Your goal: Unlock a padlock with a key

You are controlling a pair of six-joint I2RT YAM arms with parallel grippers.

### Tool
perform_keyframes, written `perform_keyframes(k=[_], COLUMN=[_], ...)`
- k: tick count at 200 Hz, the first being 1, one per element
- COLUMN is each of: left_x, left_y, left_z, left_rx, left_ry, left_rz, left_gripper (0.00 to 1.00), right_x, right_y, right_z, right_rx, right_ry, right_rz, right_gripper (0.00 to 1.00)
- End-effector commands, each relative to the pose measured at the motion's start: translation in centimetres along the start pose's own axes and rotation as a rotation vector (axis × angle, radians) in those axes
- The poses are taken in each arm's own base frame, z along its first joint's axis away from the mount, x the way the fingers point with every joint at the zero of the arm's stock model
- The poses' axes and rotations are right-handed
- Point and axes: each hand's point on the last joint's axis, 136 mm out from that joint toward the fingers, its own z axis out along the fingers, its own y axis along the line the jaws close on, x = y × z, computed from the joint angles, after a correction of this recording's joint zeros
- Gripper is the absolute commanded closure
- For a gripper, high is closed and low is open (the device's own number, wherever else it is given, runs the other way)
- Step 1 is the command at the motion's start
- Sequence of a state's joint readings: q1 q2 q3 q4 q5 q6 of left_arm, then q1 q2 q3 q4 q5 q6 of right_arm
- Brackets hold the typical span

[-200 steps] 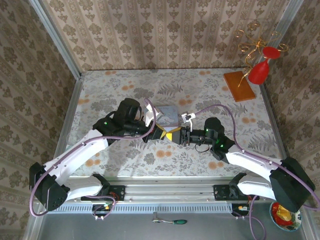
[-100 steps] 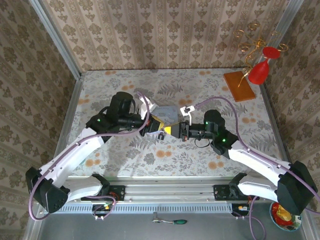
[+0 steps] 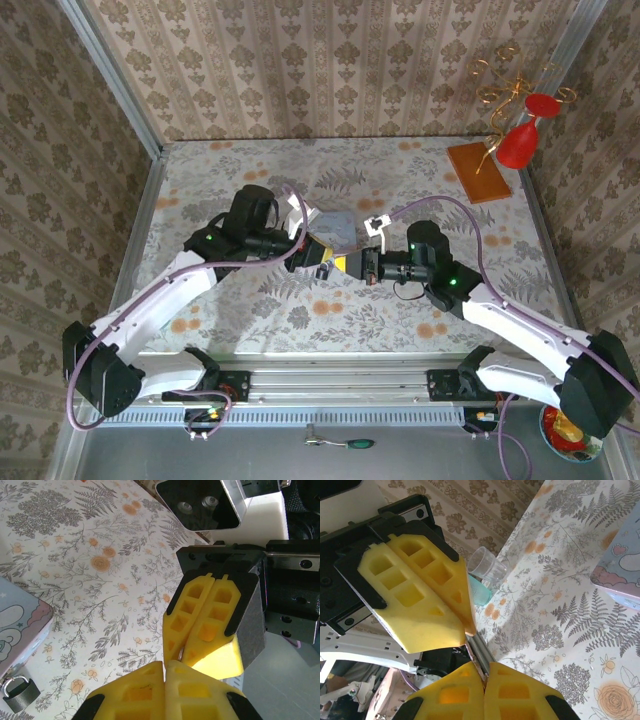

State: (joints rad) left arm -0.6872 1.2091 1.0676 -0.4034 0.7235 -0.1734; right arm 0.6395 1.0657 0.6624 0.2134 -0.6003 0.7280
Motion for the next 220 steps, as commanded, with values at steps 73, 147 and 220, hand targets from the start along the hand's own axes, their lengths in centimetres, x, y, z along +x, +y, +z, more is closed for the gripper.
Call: perform_keyframes(k=[73,147,220], left_x=[-0.6,2.3,8.8], left_y=[2.1,9.1,11.9], left_z=[-1.0,-3.5,2.6], left_rx=[-0.097,-0.443,-0.632], left_ry=[-0.057,-0.222,-0.043], left_rz=[-0.014,-0.212,-0.247], left_gripper=[0.77,0.45,0.40], right_x=[-0.5,-0.4,2.6], right_y=[-0.7,-5.1,-8.9], right_z=[0.0,-0.6,-0.6], right_rx=[0.035,0.235,0.330], right_ry=[-0.040,-0.115,-0.136], right_rz=[-0.006,0.043,0.137], right_gripper=[1.00,1.00,1.00])
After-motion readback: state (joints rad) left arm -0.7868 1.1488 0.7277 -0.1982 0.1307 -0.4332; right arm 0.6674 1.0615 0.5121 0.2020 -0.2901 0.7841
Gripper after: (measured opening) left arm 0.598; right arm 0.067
